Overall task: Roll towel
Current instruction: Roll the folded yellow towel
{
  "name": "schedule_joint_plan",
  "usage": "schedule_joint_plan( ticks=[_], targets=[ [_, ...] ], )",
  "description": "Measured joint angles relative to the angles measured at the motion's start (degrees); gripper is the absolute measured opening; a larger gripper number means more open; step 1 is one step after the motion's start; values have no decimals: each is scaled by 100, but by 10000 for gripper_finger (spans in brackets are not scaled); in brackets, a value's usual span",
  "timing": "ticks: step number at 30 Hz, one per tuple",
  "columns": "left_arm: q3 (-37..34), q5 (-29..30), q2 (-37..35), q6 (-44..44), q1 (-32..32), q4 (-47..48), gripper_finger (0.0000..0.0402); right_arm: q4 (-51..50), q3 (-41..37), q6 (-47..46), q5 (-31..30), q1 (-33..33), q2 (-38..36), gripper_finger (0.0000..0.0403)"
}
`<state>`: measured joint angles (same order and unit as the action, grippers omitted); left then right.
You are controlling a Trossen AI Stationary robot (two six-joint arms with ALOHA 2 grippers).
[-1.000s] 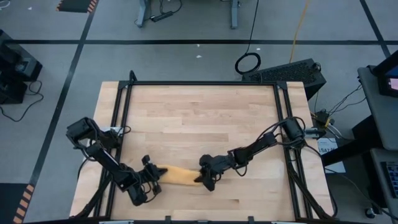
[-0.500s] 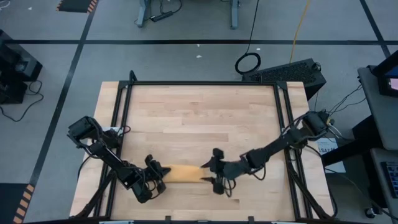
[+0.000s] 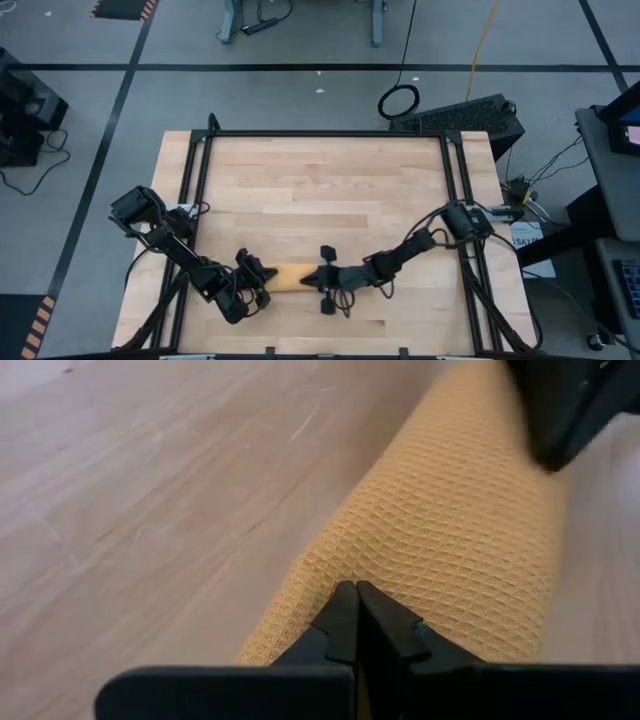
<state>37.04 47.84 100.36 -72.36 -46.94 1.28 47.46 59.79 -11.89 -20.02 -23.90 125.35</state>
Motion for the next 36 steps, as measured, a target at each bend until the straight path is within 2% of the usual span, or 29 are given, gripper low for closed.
schedule_joint_plan(
  ticks=[5,9,13,15,17,21,27,31,36],
  targets=[
    [0,-46,-157,248,0,94,6,-164,89,-426,329,191,208,11],
    [-7,-164,-752,893,0,247,6,-217,93,-591,393,218,289,2],
    [-2,63,-1345,2170,-76,-216,6,-219,95,-589,387,218,293,2],
    [1,95,-1386,3054,-117,-672,6,-267,91,-583,411,218,231,1],
    [2,-73,-1286,3511,-101,-868,6,-328,79,-554,496,218,135,1],
    [-69,-227,-831,3395,9,-894,6,-436,77,-511,547,218,-124,1],
    [-453,-229,-234,2515,77,-1413,6,-474,79,-302,538,178,-430,1],
    [-566,38,-206,2666,26,-1886,6,-425,81,40,490,204,-435,1],
    [-558,57,-447,3137,31,-2113,6,-428,81,-160,478,408,11,0]
  ],
)
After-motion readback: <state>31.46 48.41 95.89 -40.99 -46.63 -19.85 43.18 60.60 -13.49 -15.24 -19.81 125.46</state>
